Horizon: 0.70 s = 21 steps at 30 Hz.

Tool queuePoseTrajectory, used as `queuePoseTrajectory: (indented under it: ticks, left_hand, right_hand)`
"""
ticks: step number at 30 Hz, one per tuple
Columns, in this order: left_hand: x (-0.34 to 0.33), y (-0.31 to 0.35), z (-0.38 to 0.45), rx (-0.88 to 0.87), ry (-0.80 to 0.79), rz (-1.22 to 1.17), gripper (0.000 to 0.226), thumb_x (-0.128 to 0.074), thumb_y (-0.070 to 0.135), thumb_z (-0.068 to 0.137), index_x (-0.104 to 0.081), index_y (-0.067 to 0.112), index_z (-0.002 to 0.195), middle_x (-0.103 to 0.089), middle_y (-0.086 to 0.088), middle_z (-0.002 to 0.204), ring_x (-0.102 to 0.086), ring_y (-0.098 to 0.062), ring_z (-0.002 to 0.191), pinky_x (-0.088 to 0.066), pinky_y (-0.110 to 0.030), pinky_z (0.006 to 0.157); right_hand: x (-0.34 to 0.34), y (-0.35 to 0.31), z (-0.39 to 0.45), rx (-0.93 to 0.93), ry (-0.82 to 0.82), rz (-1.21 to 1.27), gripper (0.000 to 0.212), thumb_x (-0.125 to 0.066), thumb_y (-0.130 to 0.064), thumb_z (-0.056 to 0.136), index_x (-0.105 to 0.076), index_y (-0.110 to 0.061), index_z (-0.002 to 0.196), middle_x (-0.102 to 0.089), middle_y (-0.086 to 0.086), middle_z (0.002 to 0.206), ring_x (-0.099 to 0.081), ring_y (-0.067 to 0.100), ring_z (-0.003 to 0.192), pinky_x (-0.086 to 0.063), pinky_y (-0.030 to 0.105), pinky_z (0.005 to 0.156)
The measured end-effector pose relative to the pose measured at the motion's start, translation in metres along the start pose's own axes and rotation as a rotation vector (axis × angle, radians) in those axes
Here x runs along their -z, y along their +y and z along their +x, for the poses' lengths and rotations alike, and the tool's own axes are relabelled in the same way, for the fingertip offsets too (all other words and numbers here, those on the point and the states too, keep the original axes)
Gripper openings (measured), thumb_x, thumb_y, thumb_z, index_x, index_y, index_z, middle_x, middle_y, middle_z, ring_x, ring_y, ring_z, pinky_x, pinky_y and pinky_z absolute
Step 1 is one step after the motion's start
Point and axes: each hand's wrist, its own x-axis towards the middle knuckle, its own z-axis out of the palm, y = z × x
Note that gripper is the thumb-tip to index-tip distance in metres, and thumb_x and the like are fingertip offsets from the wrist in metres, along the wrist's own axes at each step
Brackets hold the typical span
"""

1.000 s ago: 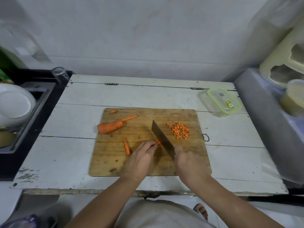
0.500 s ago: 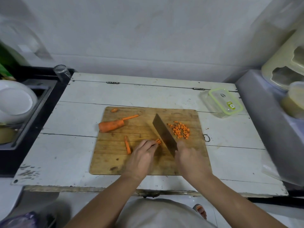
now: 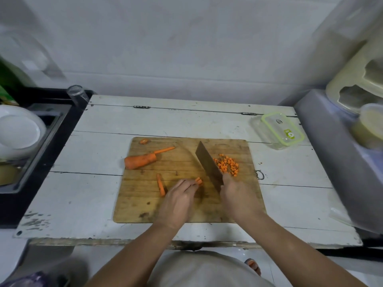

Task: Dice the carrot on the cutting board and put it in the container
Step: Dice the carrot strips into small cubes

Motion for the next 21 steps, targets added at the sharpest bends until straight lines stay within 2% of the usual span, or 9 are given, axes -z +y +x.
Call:
queuePoseTrajectory:
  ticks: [2,5,6,9,12,17,21]
  left_hand:
    - [-0.001,0.001,0.0,0.0,0.003,-0.006,0.046,-0.064,-0.005,0.086,-0.07,0.012,0.129,-0.066,0.0,0.126,-0.056,-0.012,0.118,-0.05,-0.027,0.103]
    - [-0.002,0.001,-0.001,-0.018,-0.01,0.029,0.051,-0.066,-0.004,0.083,-0.068,0.013,0.13,-0.065,0.002,0.129,-0.054,-0.011,0.12,-0.048,-0.025,0.105]
    - [-0.002,0.001,-0.001,-0.026,-0.006,0.034,0.051,-0.067,-0.004,0.082,-0.068,0.013,0.13,-0.065,0.002,0.128,-0.054,-0.011,0.12,-0.047,-0.025,0.106]
    - [-0.003,-0.001,0.001,-0.016,-0.007,0.023,0.047,-0.063,-0.005,0.083,-0.07,0.01,0.127,-0.067,-0.001,0.124,-0.057,-0.014,0.116,-0.049,-0.028,0.104]
    - [-0.003,-0.002,0.001,-0.014,-0.015,0.021,0.043,-0.055,-0.006,0.083,-0.071,0.006,0.121,-0.067,-0.004,0.12,-0.058,-0.018,0.113,-0.053,-0.033,0.098]
    - [0.001,0.002,-0.003,-0.003,0.017,-0.004,0.047,-0.07,-0.004,0.08,-0.072,0.012,0.124,-0.067,0.001,0.125,-0.058,-0.013,0.117,-0.051,-0.027,0.102]
    - [0.003,0.006,-0.003,0.025,0.041,-0.023,0.041,-0.073,-0.004,0.083,-0.074,0.012,0.121,-0.067,-0.001,0.122,-0.062,-0.015,0.112,-0.057,-0.028,0.094]
  right_hand:
    - [0.001,0.006,-0.016,0.024,-0.015,-0.021,0.013,-0.038,-0.023,0.106,-0.044,-0.021,0.117,-0.059,0.004,0.081,-0.057,0.028,0.071,-0.043,0.035,0.057]
    - [0.0,0.002,-0.031,0.073,-0.047,-0.105,0.005,-0.039,-0.021,0.106,-0.041,-0.022,0.111,-0.048,-0.002,0.071,-0.05,0.022,0.06,-0.027,0.029,0.044]
    - [0.0,-0.001,-0.034,0.071,-0.056,-0.122,0.007,-0.041,-0.019,0.105,-0.04,-0.022,0.111,-0.05,-0.001,0.072,-0.051,0.022,0.06,-0.027,0.029,0.044]
    - [-0.002,-0.011,-0.038,0.059,-0.079,-0.183,0.021,-0.047,-0.007,0.099,-0.04,-0.021,0.113,-0.065,0.004,0.082,-0.058,0.025,0.064,-0.039,0.033,0.051]
    - [-0.006,-0.028,-0.024,0.102,-0.072,-0.177,0.03,-0.05,0.003,0.093,-0.04,-0.018,0.111,-0.068,0.005,0.087,-0.068,0.029,0.074,-0.044,0.036,0.056]
    - [-0.006,-0.023,0.009,0.043,-0.023,0.028,0.004,-0.042,-0.017,0.104,-0.04,-0.02,0.103,-0.058,0.003,0.08,-0.065,0.031,0.079,-0.044,0.037,0.06]
    - [-0.009,0.002,-0.013,0.026,-0.007,0.059,0.011,-0.04,-0.028,0.106,-0.045,-0.021,0.112,-0.066,0.005,0.085,-0.065,0.029,0.075,-0.055,0.043,0.064]
